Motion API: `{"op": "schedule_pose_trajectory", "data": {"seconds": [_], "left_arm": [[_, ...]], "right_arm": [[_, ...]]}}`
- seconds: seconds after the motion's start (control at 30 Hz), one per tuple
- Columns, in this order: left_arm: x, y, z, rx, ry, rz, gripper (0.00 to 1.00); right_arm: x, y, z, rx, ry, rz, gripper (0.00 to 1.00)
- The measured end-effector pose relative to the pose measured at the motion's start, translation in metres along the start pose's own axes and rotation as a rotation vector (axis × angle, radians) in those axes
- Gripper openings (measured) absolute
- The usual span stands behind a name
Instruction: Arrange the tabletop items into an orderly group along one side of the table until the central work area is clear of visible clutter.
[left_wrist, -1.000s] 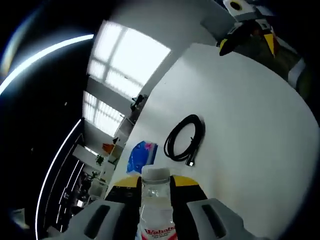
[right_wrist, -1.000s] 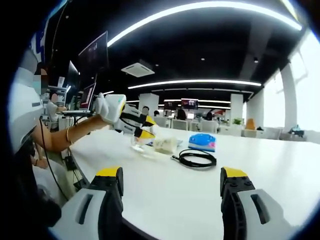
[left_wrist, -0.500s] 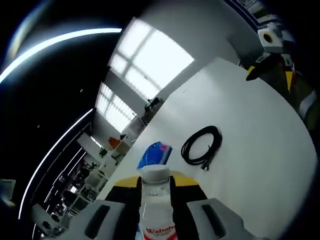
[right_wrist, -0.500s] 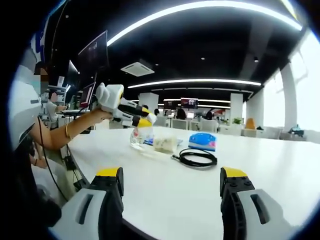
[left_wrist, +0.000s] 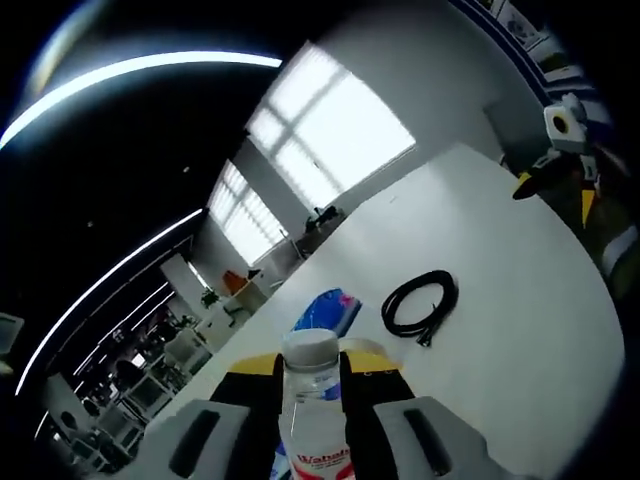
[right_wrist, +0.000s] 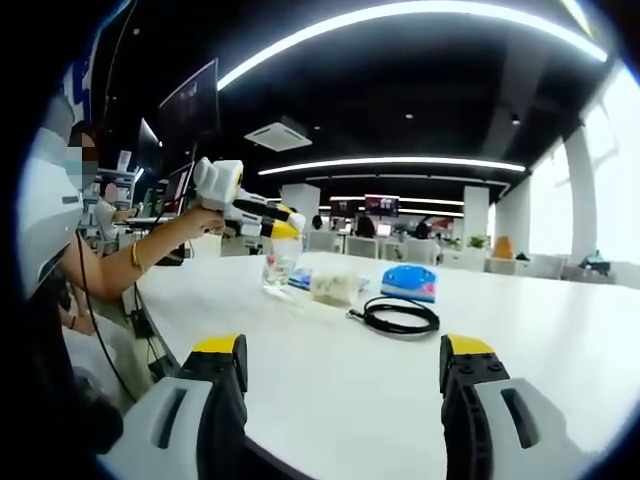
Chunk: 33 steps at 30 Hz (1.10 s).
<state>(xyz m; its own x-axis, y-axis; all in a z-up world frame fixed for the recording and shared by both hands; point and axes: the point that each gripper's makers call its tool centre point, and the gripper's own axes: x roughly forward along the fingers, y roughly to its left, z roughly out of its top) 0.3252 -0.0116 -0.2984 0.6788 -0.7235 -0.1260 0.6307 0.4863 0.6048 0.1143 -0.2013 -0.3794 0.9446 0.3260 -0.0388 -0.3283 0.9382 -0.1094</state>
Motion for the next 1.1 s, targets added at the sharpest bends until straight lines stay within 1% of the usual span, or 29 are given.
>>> {"op": "schedule_pose_trajectory", "data": {"seconds": [0.17,0.37,0.47,0.57,0.77,0.8,0.93,1.1], "left_arm": [[-0.004,0.009,-0.002,-0.042,-0.007,0.016,0.21],[-0.011,0.028,-0.008,-0.091,-0.012,0.057,0.21],[-0.014,0.034,-0.011,-0.122,-0.014,0.061,0.21],[-0.018,0.039,-0.013,-0.120,-0.003,0.079,0.21],[-0.023,0.046,-0.017,-0.156,0.003,0.092,0.21],[-0.023,0.046,-0.018,-0.159,0.004,0.093,0.21],[-0.024,0.048,-0.019,-0.167,0.007,0.099,0.21],[-0.025,0.051,-0.022,-0.177,0.011,0.109,0.22]], "right_arm": [[0.003,0.001,0.002,-0.001,-0.001,0.001,0.76],[0.008,0.005,-0.001,-0.011,0.019,0.018,0.75],[0.011,0.006,-0.001,-0.013,0.022,0.023,0.75],[0.015,0.007,-0.001,-0.004,0.019,0.031,0.75],[0.023,0.015,-0.001,0.003,0.016,0.061,0.75],[0.025,0.019,0.001,0.001,0.012,0.080,0.75],[0.029,0.028,0.004,0.003,0.006,0.121,0.75],[0.036,0.040,0.000,0.001,0.019,0.144,0.74]]}}
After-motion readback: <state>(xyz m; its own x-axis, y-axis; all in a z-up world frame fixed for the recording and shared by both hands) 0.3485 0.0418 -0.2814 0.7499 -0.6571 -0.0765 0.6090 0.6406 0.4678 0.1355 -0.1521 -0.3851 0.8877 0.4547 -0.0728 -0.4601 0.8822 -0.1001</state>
